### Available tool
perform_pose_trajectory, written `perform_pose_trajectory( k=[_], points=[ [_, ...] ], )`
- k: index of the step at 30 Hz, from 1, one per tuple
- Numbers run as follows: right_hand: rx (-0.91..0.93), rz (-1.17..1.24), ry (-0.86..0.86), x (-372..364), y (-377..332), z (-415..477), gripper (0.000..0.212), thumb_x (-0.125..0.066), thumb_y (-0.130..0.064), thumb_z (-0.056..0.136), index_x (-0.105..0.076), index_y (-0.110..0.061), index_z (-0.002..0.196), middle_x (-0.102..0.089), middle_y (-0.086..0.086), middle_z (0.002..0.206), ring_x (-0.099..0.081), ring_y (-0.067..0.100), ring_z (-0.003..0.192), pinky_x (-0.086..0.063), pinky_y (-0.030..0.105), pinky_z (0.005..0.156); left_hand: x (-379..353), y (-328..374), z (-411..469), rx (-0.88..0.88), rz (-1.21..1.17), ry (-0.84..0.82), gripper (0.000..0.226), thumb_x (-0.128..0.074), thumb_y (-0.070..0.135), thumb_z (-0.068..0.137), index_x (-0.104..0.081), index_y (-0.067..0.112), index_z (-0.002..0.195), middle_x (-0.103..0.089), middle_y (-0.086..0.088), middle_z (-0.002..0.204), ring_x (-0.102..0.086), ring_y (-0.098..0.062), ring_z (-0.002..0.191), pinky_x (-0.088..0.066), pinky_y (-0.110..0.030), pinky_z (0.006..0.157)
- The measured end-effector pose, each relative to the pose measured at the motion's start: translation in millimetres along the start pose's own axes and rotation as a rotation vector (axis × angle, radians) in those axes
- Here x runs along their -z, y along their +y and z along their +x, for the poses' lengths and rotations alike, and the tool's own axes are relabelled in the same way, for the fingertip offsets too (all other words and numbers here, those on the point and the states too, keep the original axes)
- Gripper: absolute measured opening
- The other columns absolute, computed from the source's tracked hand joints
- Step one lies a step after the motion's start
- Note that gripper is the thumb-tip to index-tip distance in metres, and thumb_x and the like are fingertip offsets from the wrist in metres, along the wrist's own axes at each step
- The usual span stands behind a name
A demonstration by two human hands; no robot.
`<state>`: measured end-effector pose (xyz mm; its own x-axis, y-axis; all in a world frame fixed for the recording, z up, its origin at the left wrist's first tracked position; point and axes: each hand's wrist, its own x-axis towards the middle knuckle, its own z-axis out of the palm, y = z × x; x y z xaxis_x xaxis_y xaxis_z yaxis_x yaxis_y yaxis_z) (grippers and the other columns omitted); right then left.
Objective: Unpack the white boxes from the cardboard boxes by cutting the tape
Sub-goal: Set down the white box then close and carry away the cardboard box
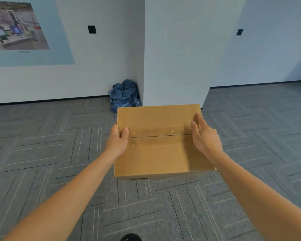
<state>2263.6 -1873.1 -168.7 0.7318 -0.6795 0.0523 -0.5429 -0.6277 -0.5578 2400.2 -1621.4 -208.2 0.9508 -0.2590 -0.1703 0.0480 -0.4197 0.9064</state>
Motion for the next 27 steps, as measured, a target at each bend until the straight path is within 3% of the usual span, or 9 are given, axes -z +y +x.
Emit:
perform_pose_trajectory(
  k=[3, 5, 8, 12, 16, 20, 23, 25, 27],
  points=[
    [0.001, -0.025, -0.024, -13, -1, 65, 0.051, -0.024, -0.053, 0.101, -0.019, -0.045, 0.151, -0.065, 0.009, 0.119, -0.06, 0.037, 0.104, -0.049, 0.047, 0.083, -23, 9, 60, 0.034, 0.035, 0.016, 0.056, -0.033, 0.046, 0.105, -0.02, 0.028, 0.156, -0.044, -0.001, 0.152, -0.047, -0.027, 0.133, -0.041, -0.052, 0.109],
    [-0.004, -0.042, -0.025, -23, -2, 110, 0.052, -0.025, -0.053, 0.101, -0.019, -0.044, 0.151, -0.065, 0.01, 0.118, -0.06, 0.038, 0.103, -0.049, 0.047, 0.083, -40, 16, 106, 0.02, 0.03, 0.017, 0.048, -0.031, 0.04, 0.107, -0.026, 0.026, 0.153, -0.049, 0.002, 0.143, -0.052, -0.023, 0.121, -0.044, -0.046, 0.101],
    [-0.001, -0.079, -0.007, -36, -4, 181, 0.051, -0.027, -0.05, 0.102, -0.019, -0.042, 0.151, -0.065, 0.007, 0.103, -0.058, 0.033, 0.088, -0.05, 0.045, 0.075, -65, 32, 176, -0.018, 0.022, 0.007, 0.04, -0.028, 0.034, 0.109, -0.033, 0.027, 0.148, -0.051, 0.006, 0.127, -0.051, -0.017, 0.106, -0.043, -0.039, 0.09],
    [0.021, -0.155, 0.009, -47, -7, 276, 0.047, -0.027, -0.042, 0.104, -0.019, -0.039, 0.15, -0.061, 0.006, 0.091, -0.051, 0.029, 0.075, -0.043, 0.04, 0.064, -92, 56, 269, -0.028, 0.048, -0.014, 0.041, -0.027, 0.032, 0.109, -0.033, 0.024, 0.149, -0.053, -0.003, 0.138, -0.052, -0.018, 0.11, -0.043, -0.038, 0.091],
    [0.004, -0.166, -0.01, -57, -4, 356, 0.048, -0.025, -0.041, 0.105, -0.016, -0.039, 0.152, -0.059, 0.006, 0.089, -0.05, 0.028, 0.073, -0.041, 0.039, 0.065, -116, 74, 345, 0.002, 0.086, -0.053, 0.053, -0.026, 0.042, 0.107, -0.02, 0.025, 0.157, -0.045, -0.005, 0.151, -0.049, -0.026, 0.13, -0.042, -0.048, 0.105],
    [-0.021, -0.156, -0.043, -74, 5, 436, 0.049, -0.023, -0.042, 0.105, -0.015, -0.039, 0.153, -0.057, 0.004, 0.089, -0.053, 0.028, 0.076, -0.044, 0.041, 0.067, -147, 96, 415, 0.106, 0.101, -0.058, 0.073, -0.027, 0.052, 0.105, 0.002, 0.013, 0.16, -0.02, -0.011, 0.164, -0.026, -0.033, 0.148, -0.026, -0.05, 0.118],
    [-0.018, -0.134, -0.06, -93, 16, 504, 0.048, -0.021, -0.042, 0.105, -0.016, -0.04, 0.152, -0.064, 0.01, 0.1, -0.057, 0.034, 0.086, -0.047, 0.044, 0.073, -175, 101, 475, 0.109, 0.124, -0.04, 0.072, -0.026, 0.057, 0.103, -0.021, 0.008, 0.156, -0.037, -0.014, 0.156, -0.038, -0.033, 0.141, -0.033, -0.052, 0.115],
    [-0.003, -0.12, -0.083, -108, 25, 552, 0.048, -0.018, -0.043, 0.105, -0.014, -0.04, 0.153, -0.064, 0.009, 0.096, -0.06, 0.034, 0.085, -0.052, 0.047, 0.076, -195, 103, 516, 0.129, 0.143, -0.01, 0.059, -0.025, 0.051, 0.105, -0.044, 0.006, 0.138, -0.056, -0.014, 0.132, -0.055, -0.029, 0.118, -0.044, -0.051, 0.103],
    [-0.013, -0.104, -0.111, -123, 33, 603, 0.049, -0.017, -0.042, 0.105, -0.012, -0.036, 0.153, -0.06, 0.006, 0.089, -0.059, 0.032, 0.08, -0.052, 0.048, 0.073, -216, 106, 555, 0.15, 0.155, 0.014, 0.05, -0.024, 0.046, 0.107, -0.049, 0.007, 0.126, -0.06, -0.011, 0.115, -0.058, -0.022, 0.098, -0.048, -0.044, 0.089]
  ],
)
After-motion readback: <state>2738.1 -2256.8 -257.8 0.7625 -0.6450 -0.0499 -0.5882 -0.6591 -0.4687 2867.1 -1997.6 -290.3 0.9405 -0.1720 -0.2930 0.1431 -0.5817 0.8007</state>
